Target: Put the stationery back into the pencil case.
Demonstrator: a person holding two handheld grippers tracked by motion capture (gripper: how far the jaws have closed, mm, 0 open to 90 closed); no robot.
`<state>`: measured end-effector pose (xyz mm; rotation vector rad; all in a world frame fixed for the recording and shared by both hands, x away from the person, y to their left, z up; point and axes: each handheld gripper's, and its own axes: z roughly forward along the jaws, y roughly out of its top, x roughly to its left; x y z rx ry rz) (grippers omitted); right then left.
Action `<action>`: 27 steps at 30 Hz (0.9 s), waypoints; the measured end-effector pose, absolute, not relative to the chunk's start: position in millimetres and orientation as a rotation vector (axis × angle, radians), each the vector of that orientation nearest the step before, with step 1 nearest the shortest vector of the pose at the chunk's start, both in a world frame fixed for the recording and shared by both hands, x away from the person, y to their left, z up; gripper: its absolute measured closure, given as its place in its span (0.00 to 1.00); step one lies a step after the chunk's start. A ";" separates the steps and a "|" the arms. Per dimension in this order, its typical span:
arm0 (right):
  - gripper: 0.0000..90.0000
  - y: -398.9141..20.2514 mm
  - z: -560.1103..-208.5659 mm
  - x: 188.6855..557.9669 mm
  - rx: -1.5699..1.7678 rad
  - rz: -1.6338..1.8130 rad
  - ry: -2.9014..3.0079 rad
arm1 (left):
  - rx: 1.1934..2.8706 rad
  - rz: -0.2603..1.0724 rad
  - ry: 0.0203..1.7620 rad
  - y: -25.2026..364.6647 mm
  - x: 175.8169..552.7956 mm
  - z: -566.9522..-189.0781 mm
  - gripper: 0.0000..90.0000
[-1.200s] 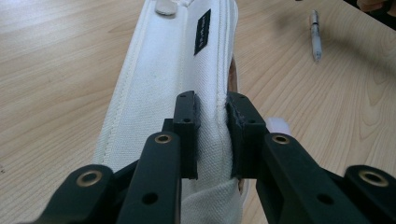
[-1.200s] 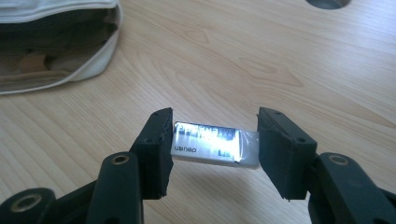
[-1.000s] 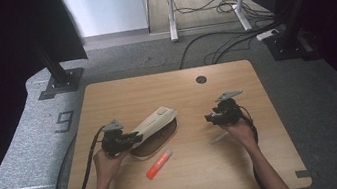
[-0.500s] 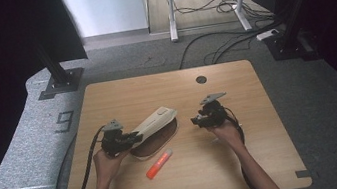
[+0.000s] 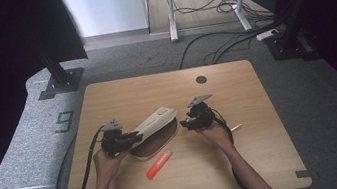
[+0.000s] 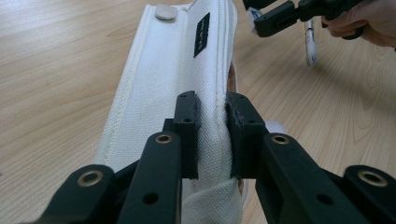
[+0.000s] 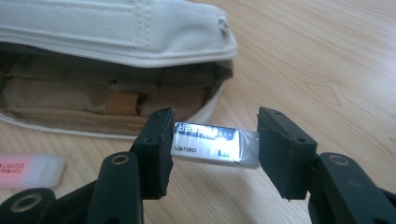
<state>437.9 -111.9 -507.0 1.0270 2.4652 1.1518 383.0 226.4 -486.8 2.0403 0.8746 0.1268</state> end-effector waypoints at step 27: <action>0.51 -54.7 -525.7 454.2 0.975 1.109 2.512 | 2.021 0.092 0.854 226.2 383.1 -486.3 0.84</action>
